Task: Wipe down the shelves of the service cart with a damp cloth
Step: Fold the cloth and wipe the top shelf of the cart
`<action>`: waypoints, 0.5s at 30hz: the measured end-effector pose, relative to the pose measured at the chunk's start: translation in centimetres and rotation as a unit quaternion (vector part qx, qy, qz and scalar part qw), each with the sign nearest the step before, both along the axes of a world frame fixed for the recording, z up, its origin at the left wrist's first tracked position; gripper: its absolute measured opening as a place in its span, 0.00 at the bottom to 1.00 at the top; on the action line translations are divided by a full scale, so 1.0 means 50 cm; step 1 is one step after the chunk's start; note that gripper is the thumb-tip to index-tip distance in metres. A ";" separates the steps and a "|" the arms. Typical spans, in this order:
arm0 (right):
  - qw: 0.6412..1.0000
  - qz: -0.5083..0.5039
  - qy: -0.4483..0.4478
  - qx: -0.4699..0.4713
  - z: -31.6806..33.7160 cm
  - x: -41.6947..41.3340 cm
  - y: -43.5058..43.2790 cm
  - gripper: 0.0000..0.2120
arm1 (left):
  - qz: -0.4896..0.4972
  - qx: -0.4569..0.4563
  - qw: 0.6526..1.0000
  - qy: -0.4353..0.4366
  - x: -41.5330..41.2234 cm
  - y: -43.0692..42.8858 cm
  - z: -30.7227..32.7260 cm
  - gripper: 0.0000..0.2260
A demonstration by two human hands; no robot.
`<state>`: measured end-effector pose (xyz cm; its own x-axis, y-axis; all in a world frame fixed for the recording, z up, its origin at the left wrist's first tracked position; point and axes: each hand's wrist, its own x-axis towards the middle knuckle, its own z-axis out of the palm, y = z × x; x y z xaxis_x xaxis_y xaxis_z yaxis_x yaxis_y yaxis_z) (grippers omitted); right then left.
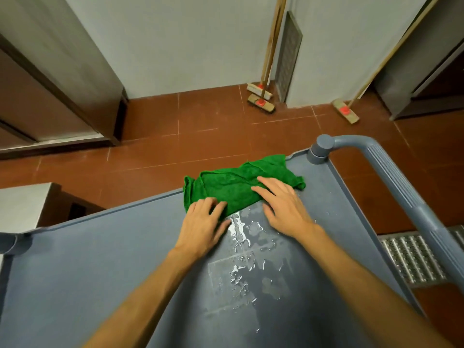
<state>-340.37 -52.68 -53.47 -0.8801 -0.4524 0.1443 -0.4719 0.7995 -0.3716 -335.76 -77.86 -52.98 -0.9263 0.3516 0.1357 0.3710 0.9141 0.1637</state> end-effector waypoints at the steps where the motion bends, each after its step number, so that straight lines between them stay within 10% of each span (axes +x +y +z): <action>1: 1.000 -0.006 0.006 0.027 -0.005 -0.001 0.004 0.23 | 0.013 -0.006 1.000 0.005 -0.005 0.003 -0.002 0.17; 15: 0.994 -0.098 0.005 0.047 0.018 -0.011 -0.019 0.24 | 0.080 -0.042 0.995 -0.031 -0.007 0.039 0.011 0.10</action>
<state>-340.92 -53.61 -52.55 -0.9515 -0.2837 0.1188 -0.3064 0.9077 -0.2866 -336.09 -75.91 -52.45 -0.9768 0.2072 0.0534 0.2117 0.9719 0.1025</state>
